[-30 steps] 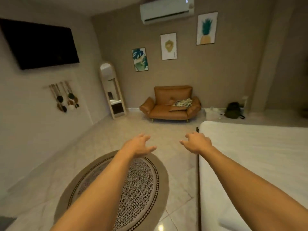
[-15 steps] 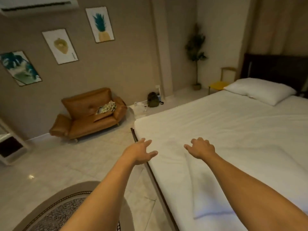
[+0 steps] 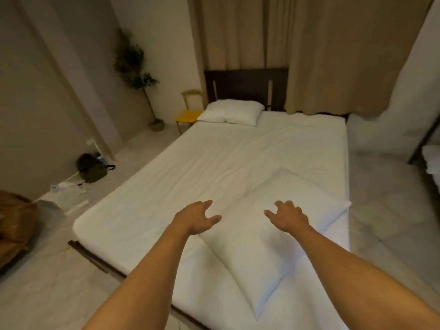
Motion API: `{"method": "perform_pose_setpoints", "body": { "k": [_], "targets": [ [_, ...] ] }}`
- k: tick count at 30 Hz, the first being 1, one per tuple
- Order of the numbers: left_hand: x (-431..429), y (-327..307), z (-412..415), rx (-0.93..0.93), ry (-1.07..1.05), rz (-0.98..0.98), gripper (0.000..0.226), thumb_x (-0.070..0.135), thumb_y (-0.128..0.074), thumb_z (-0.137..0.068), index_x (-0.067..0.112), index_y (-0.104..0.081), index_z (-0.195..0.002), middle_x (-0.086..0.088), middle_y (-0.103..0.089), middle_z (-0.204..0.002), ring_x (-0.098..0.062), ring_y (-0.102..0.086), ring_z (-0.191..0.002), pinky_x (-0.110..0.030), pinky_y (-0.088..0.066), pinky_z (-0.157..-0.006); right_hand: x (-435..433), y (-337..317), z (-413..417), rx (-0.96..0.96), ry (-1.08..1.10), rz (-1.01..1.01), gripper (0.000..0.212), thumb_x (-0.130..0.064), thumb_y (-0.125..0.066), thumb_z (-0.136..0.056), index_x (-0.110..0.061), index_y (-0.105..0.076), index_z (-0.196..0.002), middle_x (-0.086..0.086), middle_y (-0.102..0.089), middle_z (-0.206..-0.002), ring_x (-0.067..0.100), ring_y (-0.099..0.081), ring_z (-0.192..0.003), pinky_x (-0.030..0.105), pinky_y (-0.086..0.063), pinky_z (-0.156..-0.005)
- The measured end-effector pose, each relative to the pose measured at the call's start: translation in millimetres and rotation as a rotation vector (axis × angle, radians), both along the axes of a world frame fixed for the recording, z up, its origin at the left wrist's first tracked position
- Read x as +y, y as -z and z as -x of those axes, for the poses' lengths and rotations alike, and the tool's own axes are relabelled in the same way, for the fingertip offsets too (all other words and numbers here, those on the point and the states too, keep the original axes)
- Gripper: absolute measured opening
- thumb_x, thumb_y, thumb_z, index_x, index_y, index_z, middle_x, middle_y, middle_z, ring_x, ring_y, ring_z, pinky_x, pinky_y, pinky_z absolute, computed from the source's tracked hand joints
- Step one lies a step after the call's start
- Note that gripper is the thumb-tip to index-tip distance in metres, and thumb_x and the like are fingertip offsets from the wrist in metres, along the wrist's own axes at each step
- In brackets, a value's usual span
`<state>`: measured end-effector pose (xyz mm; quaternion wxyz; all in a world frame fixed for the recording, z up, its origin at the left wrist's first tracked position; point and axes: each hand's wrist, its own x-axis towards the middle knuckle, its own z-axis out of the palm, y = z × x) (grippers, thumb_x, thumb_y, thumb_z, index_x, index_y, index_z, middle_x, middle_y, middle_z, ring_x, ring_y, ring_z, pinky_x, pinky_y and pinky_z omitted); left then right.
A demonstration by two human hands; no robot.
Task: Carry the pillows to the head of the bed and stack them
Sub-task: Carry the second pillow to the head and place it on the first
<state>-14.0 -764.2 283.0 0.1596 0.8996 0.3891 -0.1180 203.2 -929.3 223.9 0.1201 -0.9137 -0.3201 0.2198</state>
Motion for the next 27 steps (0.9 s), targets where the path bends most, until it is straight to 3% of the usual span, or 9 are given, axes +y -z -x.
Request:
{"method": "perform_pose_setpoints", "body": {
  "k": [5,11,21,27],
  "targets": [
    [41.8,29.9,-44.8,0.026,0.119,0.048,0.08,0.068,-0.045,-0.089,0.03,-0.023,-0.155,-0.006,-0.024,-0.161,-0.028,-0.032,-0.143,-0.045,-0.035,-0.11,-12.0,31.5,-3.0,0.07,0.217,0.0,0.072,-0.065,-0.039,-0.09,-0.025,-0.029,-0.15,0.009,-0.027,-0.155,0.039,-0.035,-0.134,0.046,-0.037,-0.103],
    [73.1,80.4,-94.4,0.046,0.178,0.142,0.081,0.067,-0.047,-0.089,0.029,-0.021,-0.156,-0.006,-0.018,-0.162,-0.028,-0.027,-0.146,-0.044,-0.029,-0.115,-5.7,77.3,-29.2,0.168,0.423,-0.033,0.076,-0.065,-0.042,-0.09,-0.027,-0.022,-0.152,0.01,-0.024,-0.155,0.04,-0.036,-0.134,0.047,-0.037,-0.103],
    [149.5,218.0,-161.8,0.128,0.161,0.21,0.09,0.07,-0.048,-0.087,0.024,-0.015,-0.157,-0.011,-0.017,-0.162,-0.035,-0.02,-0.147,-0.047,-0.024,-0.115,20.8,207.4,-55.5,0.304,0.644,-0.078,0.085,-0.073,-0.048,-0.082,-0.034,-0.019,-0.152,0.008,-0.014,-0.159,0.044,-0.038,-0.135,0.05,-0.035,-0.108],
    [192.3,304.1,-217.4,0.06,0.219,0.233,0.1,0.08,-0.047,-0.077,0.021,-0.023,-0.153,-0.015,-0.035,-0.153,-0.038,-0.033,-0.139,-0.047,-0.03,-0.111,44.0,280.7,-81.8,0.338,0.825,-0.282,0.096,-0.076,-0.058,-0.073,-0.042,-0.015,-0.151,0.0,0.0,-0.162,0.04,-0.037,-0.137,0.049,-0.034,-0.11]
  ]
}}
